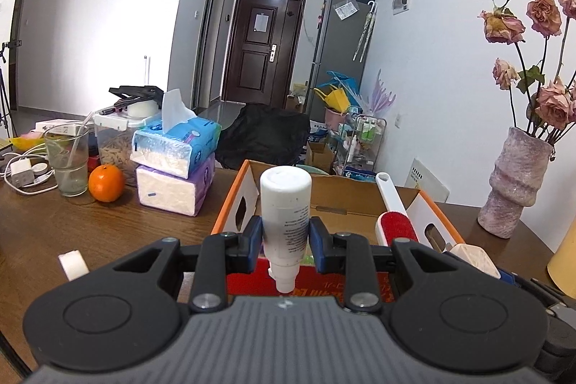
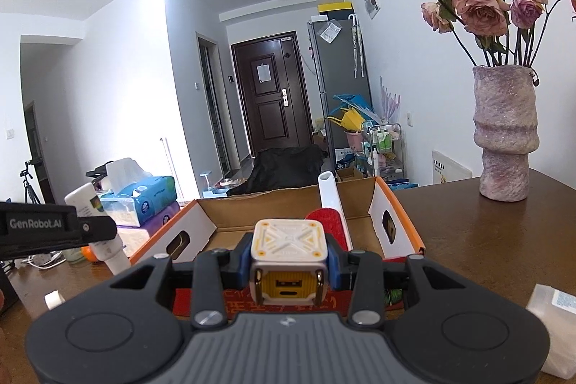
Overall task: Organize rigid objects
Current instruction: 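Lift the white lotion bottle and beige cube and carry both over the box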
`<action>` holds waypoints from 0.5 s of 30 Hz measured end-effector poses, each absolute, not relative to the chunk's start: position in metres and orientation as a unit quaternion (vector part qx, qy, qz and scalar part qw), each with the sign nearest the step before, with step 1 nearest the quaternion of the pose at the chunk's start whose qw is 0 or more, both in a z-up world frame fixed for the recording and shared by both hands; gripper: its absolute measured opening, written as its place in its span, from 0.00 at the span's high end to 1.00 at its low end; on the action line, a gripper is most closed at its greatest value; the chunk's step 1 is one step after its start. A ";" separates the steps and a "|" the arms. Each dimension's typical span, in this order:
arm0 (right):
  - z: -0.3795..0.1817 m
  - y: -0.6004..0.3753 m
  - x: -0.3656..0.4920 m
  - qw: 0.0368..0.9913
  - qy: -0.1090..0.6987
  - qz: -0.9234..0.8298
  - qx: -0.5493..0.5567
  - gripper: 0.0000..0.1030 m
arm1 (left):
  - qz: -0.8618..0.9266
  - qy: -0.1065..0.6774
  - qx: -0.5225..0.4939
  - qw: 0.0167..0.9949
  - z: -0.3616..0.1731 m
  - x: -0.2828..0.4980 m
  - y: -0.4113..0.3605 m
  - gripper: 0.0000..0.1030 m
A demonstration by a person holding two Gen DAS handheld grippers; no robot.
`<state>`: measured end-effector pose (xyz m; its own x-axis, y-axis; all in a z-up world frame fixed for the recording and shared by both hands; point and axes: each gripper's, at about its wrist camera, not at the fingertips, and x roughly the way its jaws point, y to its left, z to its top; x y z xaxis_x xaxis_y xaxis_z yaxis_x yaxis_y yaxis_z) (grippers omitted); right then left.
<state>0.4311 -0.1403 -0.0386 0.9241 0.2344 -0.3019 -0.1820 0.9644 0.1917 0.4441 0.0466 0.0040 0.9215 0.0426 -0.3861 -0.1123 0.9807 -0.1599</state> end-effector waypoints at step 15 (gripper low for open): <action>-0.041 -0.136 0.470 0.979 0.160 0.104 0.074 0.63 | 0.037 0.190 -0.088 0.977 0.004 0.484 0.045 0.72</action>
